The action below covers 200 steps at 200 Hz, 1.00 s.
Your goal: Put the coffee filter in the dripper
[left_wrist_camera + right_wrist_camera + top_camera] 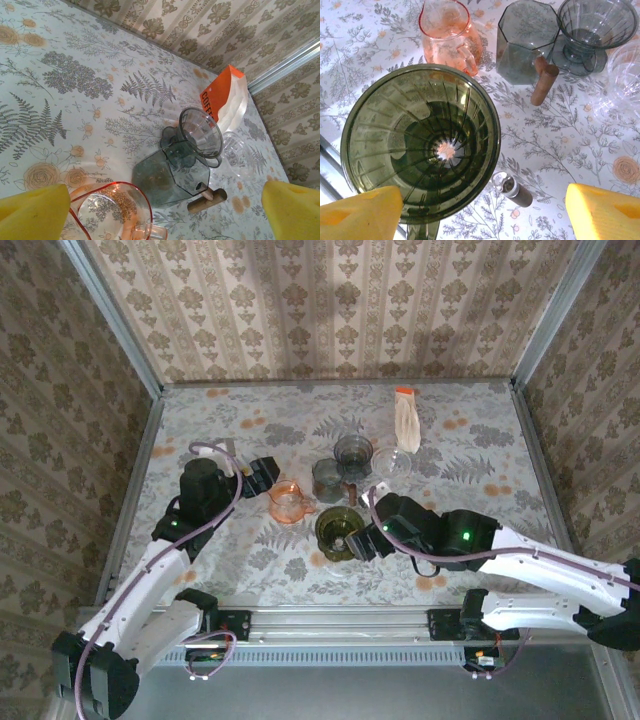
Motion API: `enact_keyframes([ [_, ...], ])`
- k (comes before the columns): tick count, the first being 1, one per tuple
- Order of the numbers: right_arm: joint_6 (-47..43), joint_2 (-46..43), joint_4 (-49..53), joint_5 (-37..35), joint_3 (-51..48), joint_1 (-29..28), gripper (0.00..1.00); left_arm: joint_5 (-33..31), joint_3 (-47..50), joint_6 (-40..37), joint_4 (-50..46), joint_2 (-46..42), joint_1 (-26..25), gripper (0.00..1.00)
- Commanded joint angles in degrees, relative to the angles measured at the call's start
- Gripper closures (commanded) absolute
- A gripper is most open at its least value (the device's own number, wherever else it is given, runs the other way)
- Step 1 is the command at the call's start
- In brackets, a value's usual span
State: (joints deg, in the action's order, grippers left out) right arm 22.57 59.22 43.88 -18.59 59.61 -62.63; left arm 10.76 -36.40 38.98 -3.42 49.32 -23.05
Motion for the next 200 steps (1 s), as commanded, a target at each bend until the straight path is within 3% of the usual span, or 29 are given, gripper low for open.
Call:
enact_keyframes([
  [1, 0.13, 0.76, -0.70, -3.80, 2.60, 2.71, 0.16, 1.32, -1.13, -1.10, 0.90, -0.46, 0.48, 0.00],
  [27, -0.37, 2.08, -1.59, -2.32, 6.15, 10.05, 0.23, 2.14, -0.69, -0.63, 2.26, -0.17, 0.45, 0.00],
  [63, 0.80, 6.20, -4.21, 7.02, 9.20, 20.94, 0.28, 6.70, 0.20, 1.07, 4.92, 1.86, 0.11, 0.06],
  [105, 1.21, 10.98, -3.00, 11.11, 8.79, 21.16, 0.29, 16.12, -2.10, -1.07, -0.16, 4.87, -2.77, 0.24],
  [120, 1.73, 10.84, -3.33, 11.07, 7.25, 21.15, 0.29, 18.38, -1.34, -1.28, -0.31, 3.94, -6.74, 0.26],
  [162, 2.83, 9.38, -5.02, 10.57, 3.97, 21.21, 0.28, 21.69, -0.63, 0.18, 2.10, 2.14, -12.59, 0.29],
  [200, 2.88, 8.64, -5.37, 10.24, 3.12, 21.15, 0.25, 22.41, -4.21, -2.13, -4.18, 6.17, -16.40, 0.38],
])
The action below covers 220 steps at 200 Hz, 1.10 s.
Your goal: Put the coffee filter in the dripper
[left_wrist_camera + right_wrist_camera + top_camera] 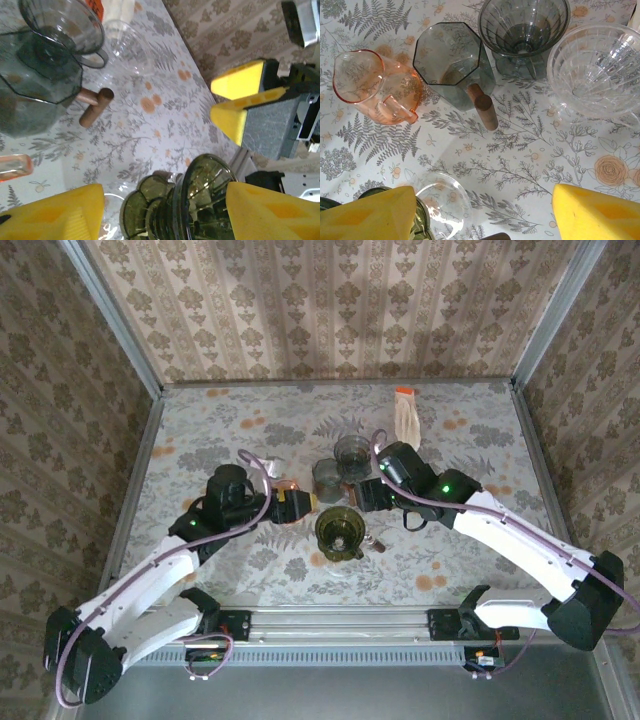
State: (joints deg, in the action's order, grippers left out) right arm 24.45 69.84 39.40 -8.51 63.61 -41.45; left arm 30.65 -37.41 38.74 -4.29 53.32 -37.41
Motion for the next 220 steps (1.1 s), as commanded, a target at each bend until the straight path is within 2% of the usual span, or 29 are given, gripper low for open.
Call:
enact_keyframes([
  [1, 0.98, -2.03, -0.89, 0.16, -0.91, -0.03, 0.25, 2.54, -3.25, -1.90, -3.37, 2.29, -2.14, 0.38],
  [32, 1.16, -3.39, -1.54, -0.66, -2.50, 0.00, 0.25, 2.57, -4.67, -2.79, -5.08, 3.90, -5.23, 0.48],
  [78, 1.17, -3.79, -1.99, -0.84, -3.49, -0.02, 0.25, 3.18, -5.30, -2.79, -4.83, 5.00, -6.81, 0.61],
  [120, 1.47, -3.75, -2.30, -0.54, -3.85, -0.01, 0.24, 4.02, -5.48, -2.86, -3.59, 5.66, -7.74, 0.66],
  [141, 1.52, -3.88, -2.39, -0.41, -3.94, 0.00, 0.24, 1.97, -6.14, -3.96, -7.00, 5.39, -7.68, 0.68],
  [147, 1.49, -3.93, -2.51, -0.29, -3.90, 0.01, 0.24, 1.23, -6.35, -4.27, -8.03, 5.24, -7.57, 0.67],
  [180, 1.67, -4.04, -2.75, -0.50, -3.61, 0.02, 0.23, -1.69, -6.35, -4.29, -9.49, 2.93, -6.74, 0.39],
  [220, 0.55, -3.97, -2.48, -1.88, -2.16, -0.01, 0.21, -4.72, -7.66, -5.22, -12.56, -0.17, -3.33, 0.28],
])
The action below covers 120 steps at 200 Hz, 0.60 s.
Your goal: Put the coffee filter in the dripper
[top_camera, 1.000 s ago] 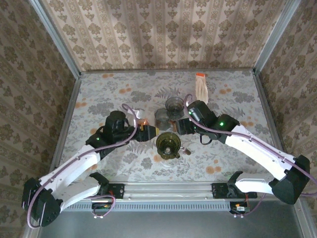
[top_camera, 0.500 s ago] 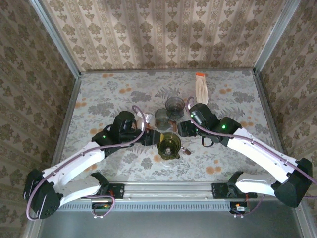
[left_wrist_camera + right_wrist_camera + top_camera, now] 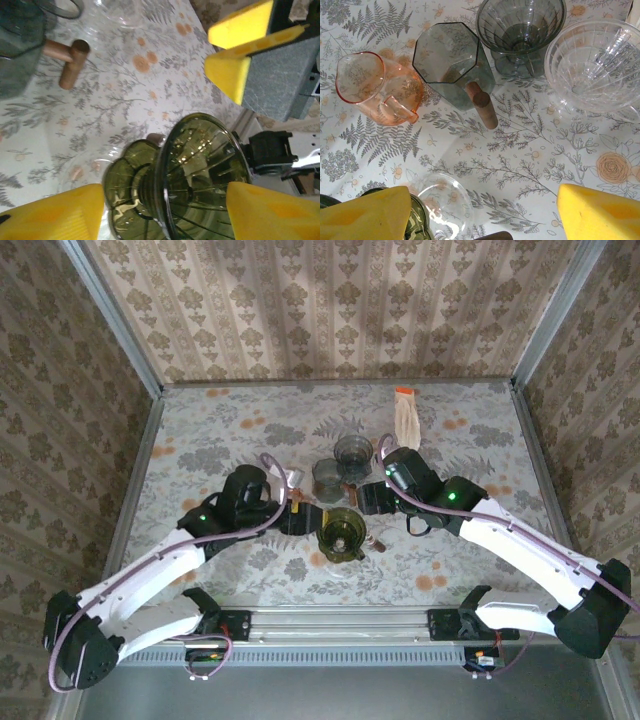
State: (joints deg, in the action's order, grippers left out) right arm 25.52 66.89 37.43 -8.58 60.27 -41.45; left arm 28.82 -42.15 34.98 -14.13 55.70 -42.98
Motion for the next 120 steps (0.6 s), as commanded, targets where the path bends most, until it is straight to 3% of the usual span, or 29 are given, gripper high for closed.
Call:
enact_keyframes([
  [1, -0.58, -1.00, -0.52, -1.98, 1.26, 0.02, 0.21, -3.02, -2.97, -1.48, -2.82, -2.67, 2.35, 0.28],
  [10, -0.92, -0.86, -0.43, -3.37, 1.88, 0.02, 0.20, -4.67, -3.28, -1.99, -3.31, -3.96, 3.56, 0.21],
  [27, -0.95, -0.07, -0.84, -7.61, 3.62, 0.93, 0.19, -8.99, -3.00, -2.61, -3.10, -6.92, 5.44, 0.01],
  [49, -2.00, 2.23, -2.21, -6.78, 6.87, 5.58, 0.19, -12.51, -1.67, -2.92, -0.49, -9.83, 7.55, 0.00],
  [74, -2.23, 7.54, -3.13, 1.51, 12.67, 14.42, 0.22, -13.52, 0.14, -2.23, 1.44, -11.05, 10.19, 0.00],
  [97, -2.22, 14.64, -4.38, 3.02, 18.13, 21.02, 0.36, -13.44, 1.49, -2.06, 1.50, -11.00, 11.68, 0.03],
  [120, -3.64, 22.71, -3.26, 2.24, 25.32, 24.07, 0.52, -13.51, 2.14, -2.64, -0.04, -10.84, 11.87, 0.09],
])
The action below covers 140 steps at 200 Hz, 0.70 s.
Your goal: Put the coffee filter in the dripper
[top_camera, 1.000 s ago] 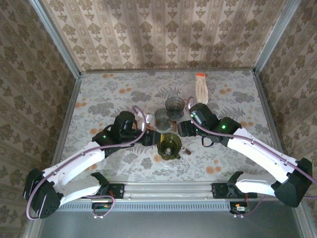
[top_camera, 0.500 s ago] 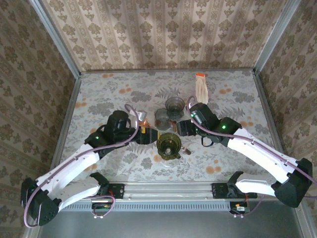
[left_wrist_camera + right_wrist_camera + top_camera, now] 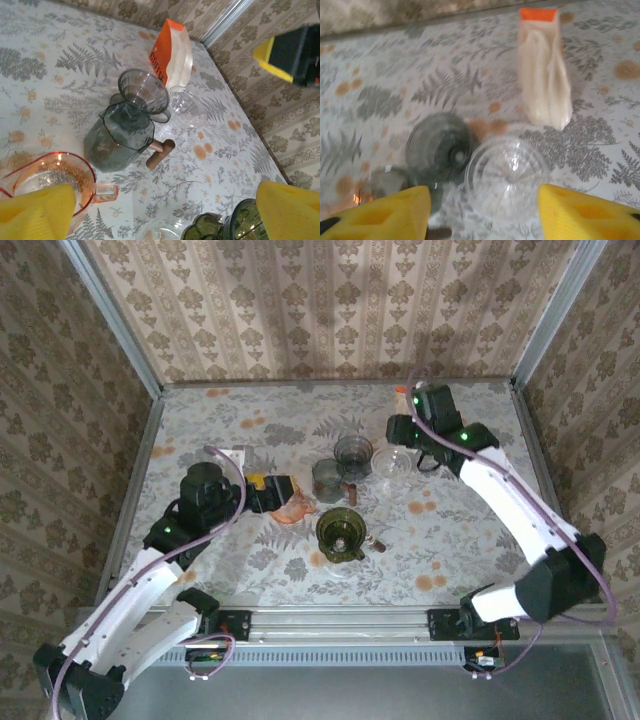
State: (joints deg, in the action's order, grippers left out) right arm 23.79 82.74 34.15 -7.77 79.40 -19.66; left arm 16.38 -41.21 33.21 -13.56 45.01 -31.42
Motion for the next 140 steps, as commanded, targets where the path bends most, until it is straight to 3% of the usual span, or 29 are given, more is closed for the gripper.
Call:
enact_keyframes([
  [1, -2.04, 7.28, 0.16, 1.26, 6.51, 2.40, 0.53, -1.08, 1.25, -0.87, -0.69, -0.13, 0.35, 0.09],
  [16, -3.33, 13.25, 2.50, -1.28, 11.90, 3.37, 0.62, -0.92, 1.79, -1.11, -1.37, -0.26, 0.55, 0.11],
  [45, -5.68, 22.80, 5.58, -4.80, 20.50, 4.27, 0.68, -0.61, 2.45, -1.04, -1.65, -0.42, 1.09, 0.11],
  [140, -8.79, 39.16, 12.46, -9.83, 37.68, 6.40, 0.76, 1.23, 4.47, -0.35, 1.55, 1.25, 3.85, 0.01],
])
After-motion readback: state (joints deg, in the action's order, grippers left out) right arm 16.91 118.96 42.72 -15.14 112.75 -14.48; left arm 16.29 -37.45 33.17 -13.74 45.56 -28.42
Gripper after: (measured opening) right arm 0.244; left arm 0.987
